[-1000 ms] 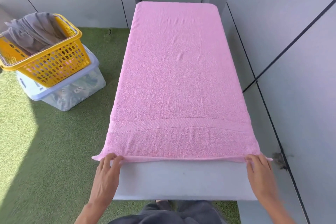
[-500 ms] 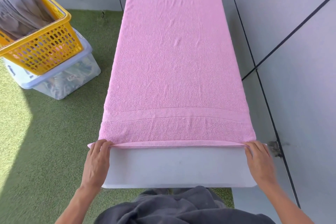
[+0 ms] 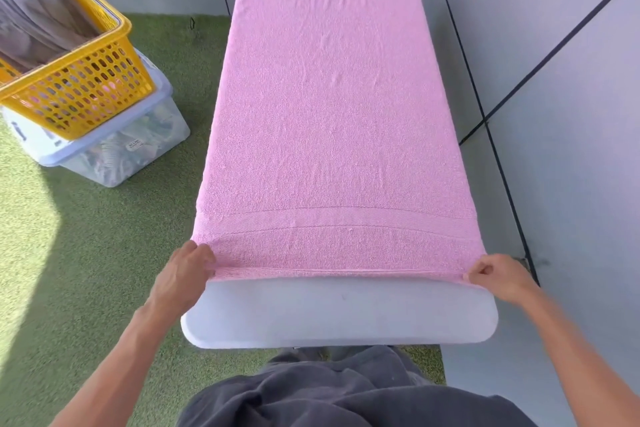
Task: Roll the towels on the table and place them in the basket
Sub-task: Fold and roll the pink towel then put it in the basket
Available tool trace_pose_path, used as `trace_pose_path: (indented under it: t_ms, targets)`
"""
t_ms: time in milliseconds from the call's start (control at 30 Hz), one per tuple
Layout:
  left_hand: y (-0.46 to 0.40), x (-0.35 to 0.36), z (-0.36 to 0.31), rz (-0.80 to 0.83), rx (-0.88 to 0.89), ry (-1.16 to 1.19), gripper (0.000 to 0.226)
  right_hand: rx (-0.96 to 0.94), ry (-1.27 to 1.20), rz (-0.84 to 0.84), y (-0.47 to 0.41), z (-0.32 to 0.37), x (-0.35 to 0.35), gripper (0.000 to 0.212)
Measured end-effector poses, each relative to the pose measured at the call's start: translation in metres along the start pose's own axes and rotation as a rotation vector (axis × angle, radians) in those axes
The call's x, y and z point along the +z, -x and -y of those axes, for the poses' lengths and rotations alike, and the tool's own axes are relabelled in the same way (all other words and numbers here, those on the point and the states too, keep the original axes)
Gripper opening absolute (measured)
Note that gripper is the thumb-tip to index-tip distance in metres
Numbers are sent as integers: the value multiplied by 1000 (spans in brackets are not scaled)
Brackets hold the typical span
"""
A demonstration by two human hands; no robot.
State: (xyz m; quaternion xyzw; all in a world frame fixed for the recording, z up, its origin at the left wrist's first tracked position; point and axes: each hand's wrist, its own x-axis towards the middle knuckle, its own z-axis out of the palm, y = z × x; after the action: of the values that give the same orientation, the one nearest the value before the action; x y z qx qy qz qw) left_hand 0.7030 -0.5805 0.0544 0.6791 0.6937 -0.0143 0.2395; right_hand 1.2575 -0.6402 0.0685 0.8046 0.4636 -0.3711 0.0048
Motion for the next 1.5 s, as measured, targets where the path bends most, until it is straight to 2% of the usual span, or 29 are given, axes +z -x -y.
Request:
trace_pose_path:
  t_ms: [100,200,300,367,467,667,733,800,867,933,1000,1100,1167,1233,1267,1367,1500]
  targets:
    - [19,11,-5,-233,70,-58,4,-28,16,-240,15,1,15,18]
    - [39,33,-2,-319,136,-29,14,-92,219,-489,28,-11,47,14]
    - [51,47,4,-363,175,-33,30,-258,206,-552,32,-19,72,12]
    - [57,51,4,-387,193,-61,33,-290,192,-602,36,-20,77,11]
    - [55,49,3,-399,186,-65,33,-265,203,-563,38,-17,76,32]
    - [33,37,6,-360,196,-3,23,-352,201,-560,26,-15,59,24]
    - [30,35,16,-297,215,0,19,-343,187,-538,29,-21,55,20]
    - [25,29,29,-194,234,11,21,-331,183,-448,26,-32,50,20]
    - [17,18,33,-58,181,49,21,-330,160,-313,19,-35,38,19]
    - [10,8,26,46,90,135,20,-222,57,-199,14,-23,23,14]
    - [3,5,17,4,44,274,19,-103,-121,-189,9,-9,16,11]
    - [3,9,7,-123,25,332,13,-59,-223,-324,8,-2,24,15]
    - [13,16,6,-247,22,223,13,-90,-25,-483,15,-5,36,16]
    - [25,24,7,-381,97,5,17,-144,161,-638,26,-6,49,12]
    - [31,30,7,-405,132,-62,22,-201,212,-672,31,-6,56,17]
    - [39,43,0,-393,190,-75,32,-296,275,-622,36,-10,75,41]
    - [34,40,-4,-386,208,-47,31,-319,157,-596,21,-10,68,35]
